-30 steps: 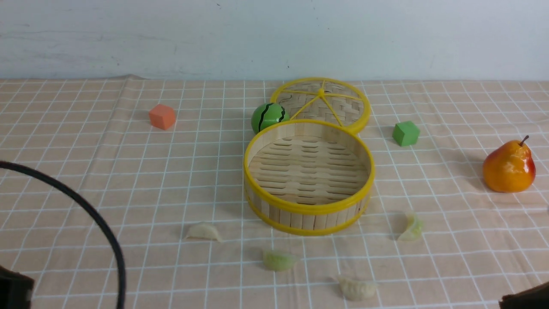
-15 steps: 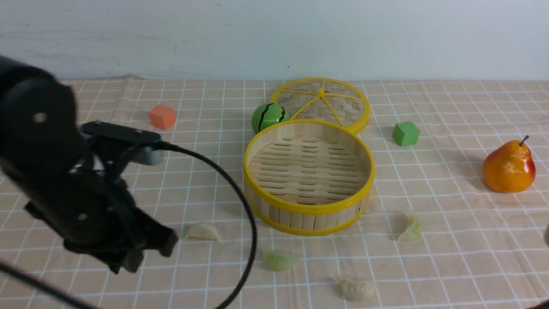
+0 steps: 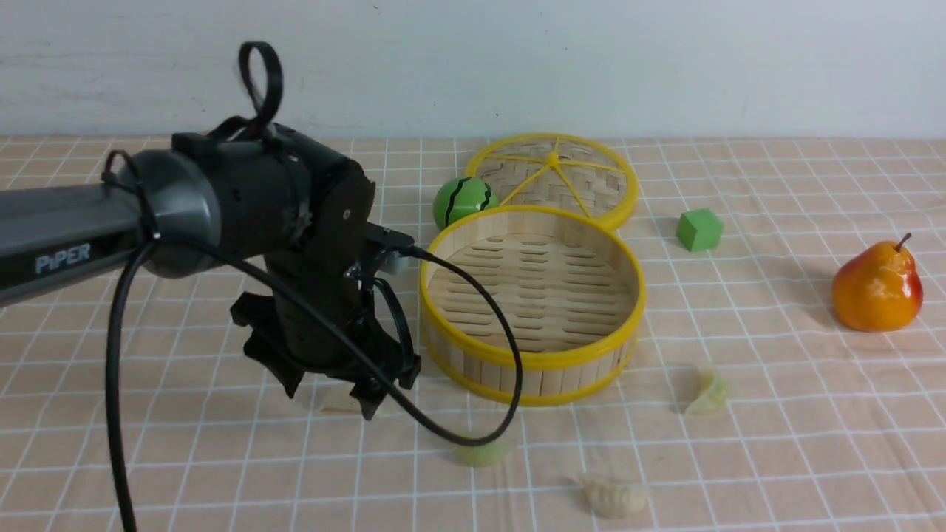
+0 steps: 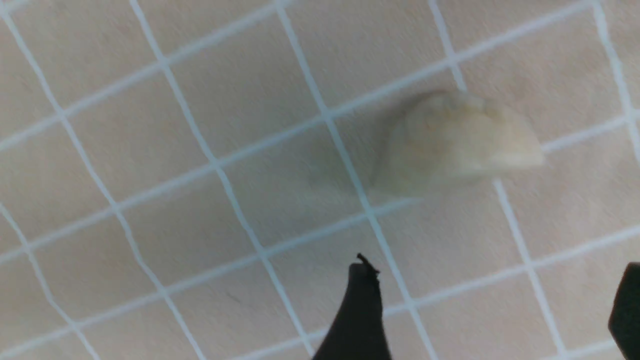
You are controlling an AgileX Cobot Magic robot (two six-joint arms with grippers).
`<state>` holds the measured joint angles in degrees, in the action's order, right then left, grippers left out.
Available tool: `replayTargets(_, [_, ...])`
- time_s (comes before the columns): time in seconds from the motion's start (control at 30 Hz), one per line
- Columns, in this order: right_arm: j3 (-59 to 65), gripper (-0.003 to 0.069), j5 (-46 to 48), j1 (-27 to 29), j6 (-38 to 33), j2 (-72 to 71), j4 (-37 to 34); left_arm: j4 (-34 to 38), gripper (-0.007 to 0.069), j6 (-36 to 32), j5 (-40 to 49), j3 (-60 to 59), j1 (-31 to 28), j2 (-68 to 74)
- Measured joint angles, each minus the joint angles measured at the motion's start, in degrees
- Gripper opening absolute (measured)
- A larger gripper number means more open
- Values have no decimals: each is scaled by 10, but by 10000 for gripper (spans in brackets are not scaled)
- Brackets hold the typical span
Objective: Put the dumplings into the steamer on the table with the brown tablecloth.
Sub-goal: 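Reach for and grasp a dumpling on the table with the left gripper, then place the dumpling into the bamboo steamer basket with the left gripper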
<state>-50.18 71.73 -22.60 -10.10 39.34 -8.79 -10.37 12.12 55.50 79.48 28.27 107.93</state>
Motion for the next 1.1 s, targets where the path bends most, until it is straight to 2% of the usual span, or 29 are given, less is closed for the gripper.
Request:
replayTargets(0.1, [0, -6, 1, 0, 5, 0, 10, -45, 566, -36, -19, 2, 0, 22])
replayTargets(0.17, [0, -3, 2, 0, 5, 0, 13, -64, 533, -85, -34, 3, 0, 45])
replayTargets(0.2, [0, -3, 2, 0, 5, 0, 13, -65, 530, -85, -35, 3, 0, 45])
replayTargets(0.23, [0, -2, 2, 0, 5, 0, 14, -66, 506, -118, -42, 4, -1, 61])
replayTargets(0.4, [0, -1, 2, 0, 6, 0, 18, -57, 444, -150, -60, 5, -1, 77])
replayTargets(0.6, [0, 1, 3, 0, 8, 0, 23, -56, 407, -153, -80, 7, -1, 81])
replayTargets(0.73, [0, 3, 3, 0, 22, 0, 23, -51, 352, -155, -82, 7, -1, 81])
replayTargets(0.83, [0, 5, 3, 0, 23, 0, 23, -45, 204, -155, -75, 10, 0, 81])
replayTargets(1.0, [0, 11, 3, 0, 23, 0, 23, -38, 204, -147, -52, 29, 0, 79])
replayTargets(1.1, [0, 13, 3, 0, 23, 0, 23, -7, 204, -100, -18, 91, 2, 53])
